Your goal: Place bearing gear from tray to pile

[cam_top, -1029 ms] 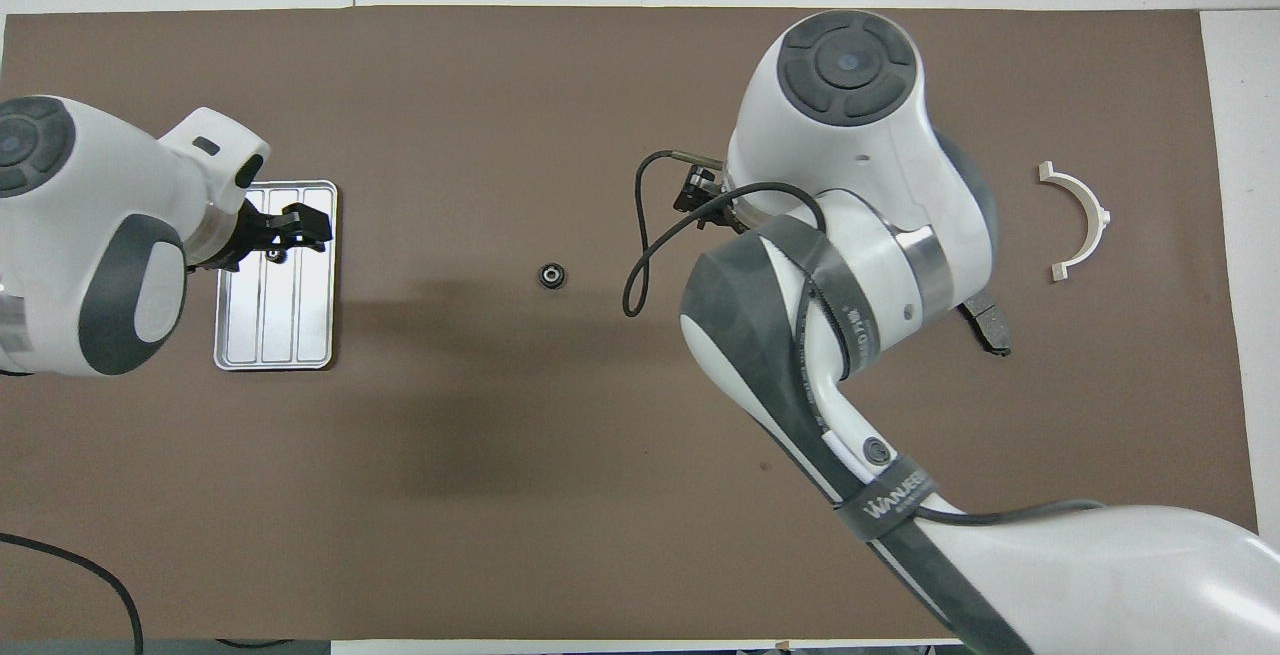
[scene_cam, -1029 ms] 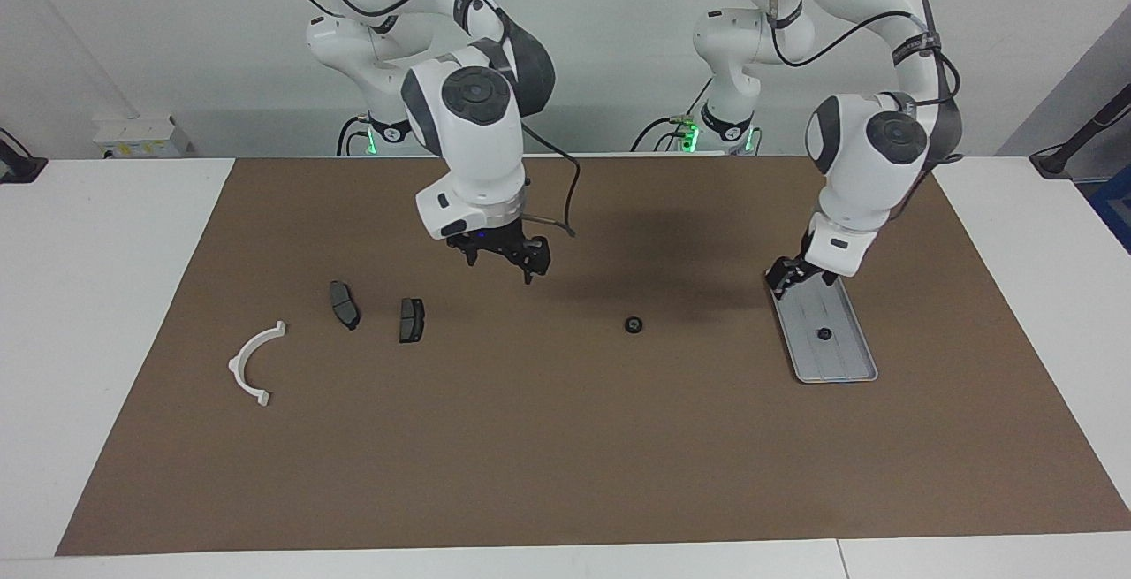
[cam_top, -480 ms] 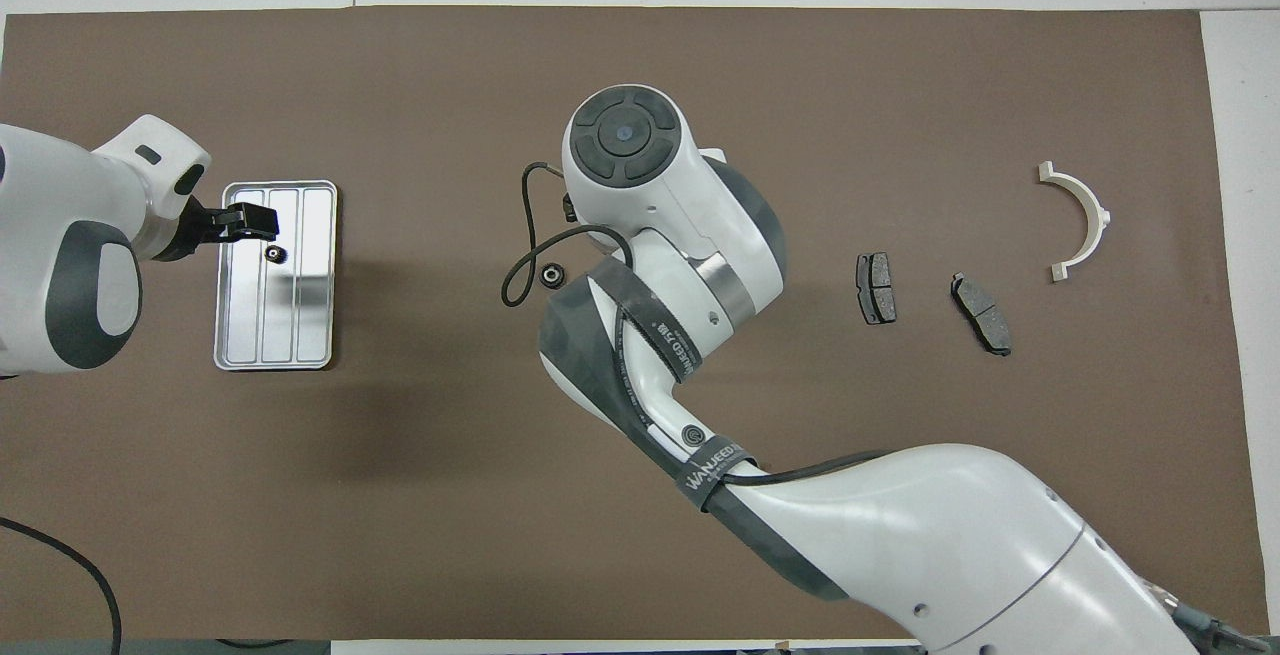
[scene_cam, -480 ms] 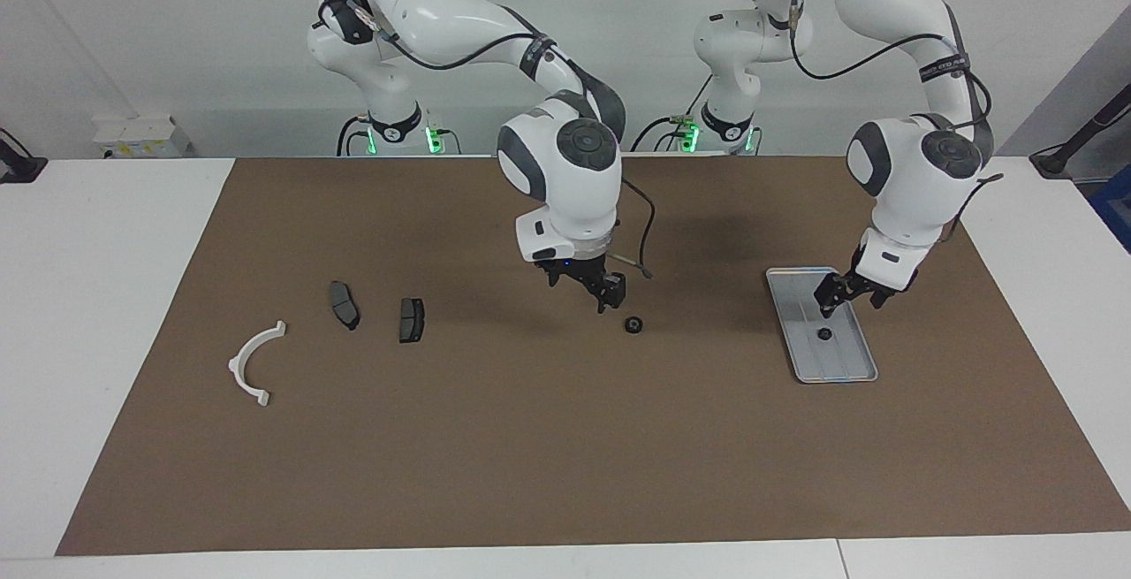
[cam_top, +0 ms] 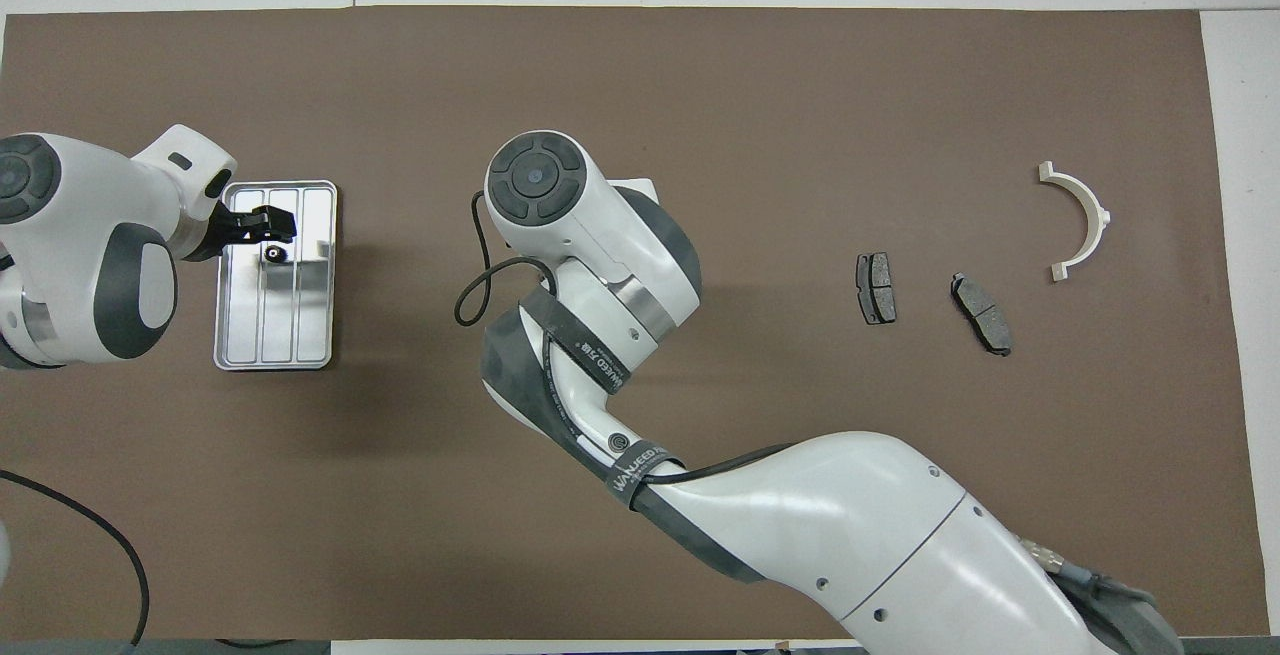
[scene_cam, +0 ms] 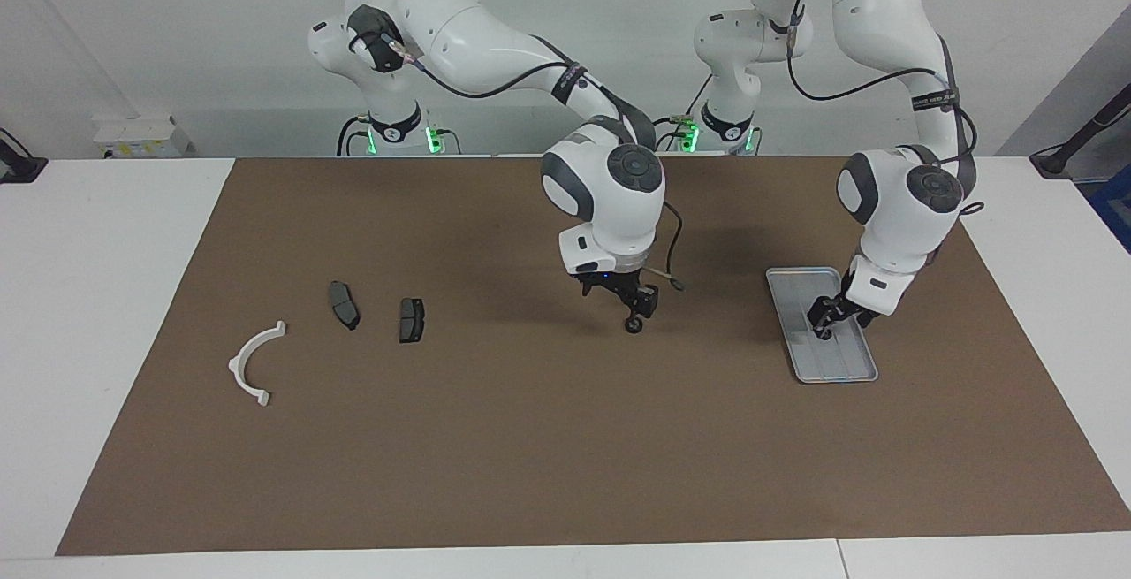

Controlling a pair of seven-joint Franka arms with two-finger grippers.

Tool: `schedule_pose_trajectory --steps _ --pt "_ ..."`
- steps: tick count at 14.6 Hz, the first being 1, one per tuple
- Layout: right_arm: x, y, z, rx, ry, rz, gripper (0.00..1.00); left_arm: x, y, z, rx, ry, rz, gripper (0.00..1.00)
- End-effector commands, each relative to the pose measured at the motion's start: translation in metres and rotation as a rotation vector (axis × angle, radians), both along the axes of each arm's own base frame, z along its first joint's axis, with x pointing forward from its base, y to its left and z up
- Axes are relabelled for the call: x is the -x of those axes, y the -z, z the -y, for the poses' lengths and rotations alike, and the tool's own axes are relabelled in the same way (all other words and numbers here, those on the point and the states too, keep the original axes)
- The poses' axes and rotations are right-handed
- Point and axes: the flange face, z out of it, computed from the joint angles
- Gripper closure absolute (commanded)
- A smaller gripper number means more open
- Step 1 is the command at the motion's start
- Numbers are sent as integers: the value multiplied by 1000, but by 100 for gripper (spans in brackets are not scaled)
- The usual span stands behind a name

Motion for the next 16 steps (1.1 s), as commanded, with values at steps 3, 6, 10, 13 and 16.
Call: schedule_pose_trajectory --steps 3,6,10,13,16 --pt "-5 31 -14 30 -5 14 5 12 22 0 13 -59 15 34" --pt "3 51 -32 41 -23 1 7 15 27 4 17 -81 22 34" --pt "5 54 -32 78 -5 -15 7 16 27 3 16 -83 20 38" --pt "4 48 -37 74 -9 8 7 15 27 1 17 -86 22 40" --pt "5 48 -37 85 -16 11 6 14 28 1 17 -84 27 41"
